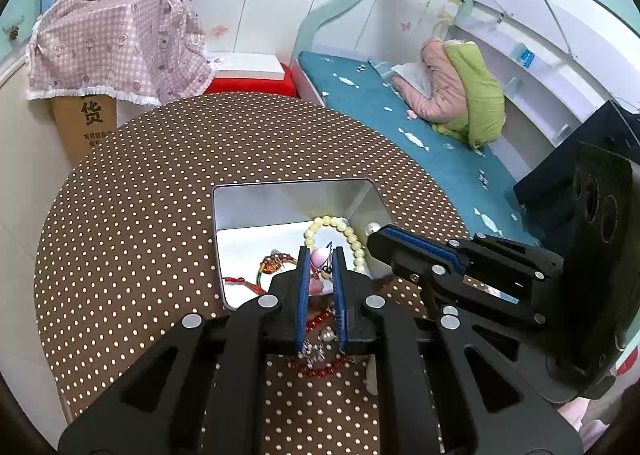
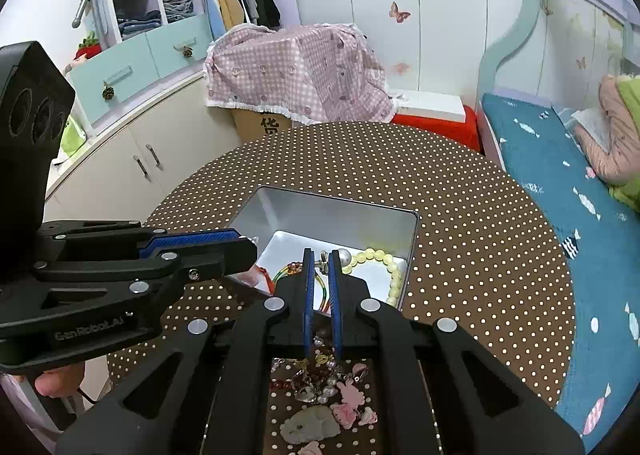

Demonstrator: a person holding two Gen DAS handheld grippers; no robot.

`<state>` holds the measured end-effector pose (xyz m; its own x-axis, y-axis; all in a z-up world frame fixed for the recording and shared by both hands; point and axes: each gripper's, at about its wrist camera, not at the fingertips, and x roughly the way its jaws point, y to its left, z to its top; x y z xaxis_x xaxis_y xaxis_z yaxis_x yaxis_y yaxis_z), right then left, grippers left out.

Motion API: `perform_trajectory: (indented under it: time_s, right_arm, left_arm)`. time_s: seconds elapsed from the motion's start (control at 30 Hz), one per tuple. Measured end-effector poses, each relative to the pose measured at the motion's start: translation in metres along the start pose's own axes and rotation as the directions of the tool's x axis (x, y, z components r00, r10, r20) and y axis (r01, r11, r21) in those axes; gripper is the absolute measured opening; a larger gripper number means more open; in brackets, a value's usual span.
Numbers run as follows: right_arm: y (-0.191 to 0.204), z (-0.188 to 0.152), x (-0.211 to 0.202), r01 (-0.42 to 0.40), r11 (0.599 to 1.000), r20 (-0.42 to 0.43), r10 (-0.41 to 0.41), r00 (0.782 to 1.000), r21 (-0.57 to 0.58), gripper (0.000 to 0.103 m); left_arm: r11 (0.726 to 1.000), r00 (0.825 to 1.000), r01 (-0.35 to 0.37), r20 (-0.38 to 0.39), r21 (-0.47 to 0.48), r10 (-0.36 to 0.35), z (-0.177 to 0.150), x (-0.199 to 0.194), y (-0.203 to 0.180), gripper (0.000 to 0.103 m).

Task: Organize jewelry
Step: 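Carry the charm and chain into the grey metal box and open both grippers, then withdraw both grippers from the box toward the remaining jewelry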

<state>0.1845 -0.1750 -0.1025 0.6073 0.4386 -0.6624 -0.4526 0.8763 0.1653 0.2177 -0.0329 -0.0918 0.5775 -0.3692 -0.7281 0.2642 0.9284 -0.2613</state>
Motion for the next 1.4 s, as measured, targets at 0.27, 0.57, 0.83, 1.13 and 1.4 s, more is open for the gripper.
perform_trajectory:
  time_s: [0.27, 0.57, 0.83, 1.13, 1.4]
  right_arm:
    - [-0.009, 0.000, 0.004, -0.015, 1.000, -0.007, 0.015, 1.000, 0.013, 0.009]
    - [-0.019, -0.006, -0.002, 0.022, 0.999, -0.013, -0.022, 1.000, 0.039, 0.020]
    - [-0.020, -0.008, -0.012, 0.029, 0.999, -0.007, -0.029, 1.000, 0.046, 0.020]
    - [-0.019, -0.017, -0.021, 0.037, 0.998, -0.008, -0.036, 0.999, 0.054, 0.023]
    - [-0.006, -0.033, -0.016, -0.021, 1.000, -0.048, 0.021, 0.999, 0.013, 0.023]
  left_arm:
    - [1.000, 1.000, -0.030, -0.008, -0.004, 0.030, 0.006, 0.014, 0.002, 0.012]
    - [0.999, 0.999, -0.045, -0.015, -0.007, 0.045, -0.005, 0.011, 0.006, 0.026]
    - [0.999, 0.999, -0.048, -0.010, -0.004, 0.048, -0.015, 0.000, 0.006, 0.026]
    - [0.999, 0.998, -0.054, -0.019, 0.004, 0.054, -0.031, -0.009, 0.003, 0.026]
    - [0.997, 0.995, -0.076, -0.065, -0.009, 0.076, -0.056, -0.008, 0.007, 0.026]
